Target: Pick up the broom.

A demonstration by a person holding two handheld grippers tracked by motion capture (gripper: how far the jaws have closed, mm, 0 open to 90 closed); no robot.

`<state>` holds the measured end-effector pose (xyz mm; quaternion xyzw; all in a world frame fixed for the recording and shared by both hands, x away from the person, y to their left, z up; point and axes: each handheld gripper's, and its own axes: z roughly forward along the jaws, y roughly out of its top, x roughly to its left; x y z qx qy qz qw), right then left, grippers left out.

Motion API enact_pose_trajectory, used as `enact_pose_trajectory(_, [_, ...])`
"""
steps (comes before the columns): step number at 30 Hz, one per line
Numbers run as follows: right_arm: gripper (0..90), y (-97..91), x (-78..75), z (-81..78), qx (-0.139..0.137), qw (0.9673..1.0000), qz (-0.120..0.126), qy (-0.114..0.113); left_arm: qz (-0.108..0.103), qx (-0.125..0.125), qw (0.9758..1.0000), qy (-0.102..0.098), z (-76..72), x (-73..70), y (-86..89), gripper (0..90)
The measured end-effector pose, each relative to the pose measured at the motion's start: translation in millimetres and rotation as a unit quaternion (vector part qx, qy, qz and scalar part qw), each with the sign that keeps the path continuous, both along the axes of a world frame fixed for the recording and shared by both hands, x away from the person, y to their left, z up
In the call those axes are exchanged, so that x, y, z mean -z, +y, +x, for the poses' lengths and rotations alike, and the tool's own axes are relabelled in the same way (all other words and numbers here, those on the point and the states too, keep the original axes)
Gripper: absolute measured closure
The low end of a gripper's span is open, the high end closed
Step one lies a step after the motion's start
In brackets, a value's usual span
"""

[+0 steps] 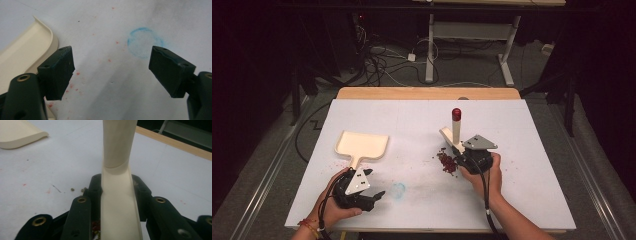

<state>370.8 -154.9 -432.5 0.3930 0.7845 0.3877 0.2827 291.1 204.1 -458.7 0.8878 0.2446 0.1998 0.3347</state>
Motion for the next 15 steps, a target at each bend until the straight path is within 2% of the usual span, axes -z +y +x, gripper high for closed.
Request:
enact_pose_trajectory(7, [67.5, 3.4, -2.7, -4.3, -0.017, 0.9999, 0.003, -0.001, 0.000, 0.000, 1.0000, 0.000, 0.1, 0.0, 0.1, 19.7])
enact_pose_trajectory(11, [67.5, 0.2, -6.1, -3.4, -0.022, 0.9997, 0.001, -0.007, -0.001, -0.001, 1.0000, -0.001, -0.3, -0.5, 0.9, 19.7])
enact_pose_trajectory(15, [67.5, -6.3, -9.7, 3.2, -0.027, 0.9994, -0.008, -0.022, 0.000, -0.001, 1.0000, 0.000, 0.0, -0.1, 0.6, 19.6])
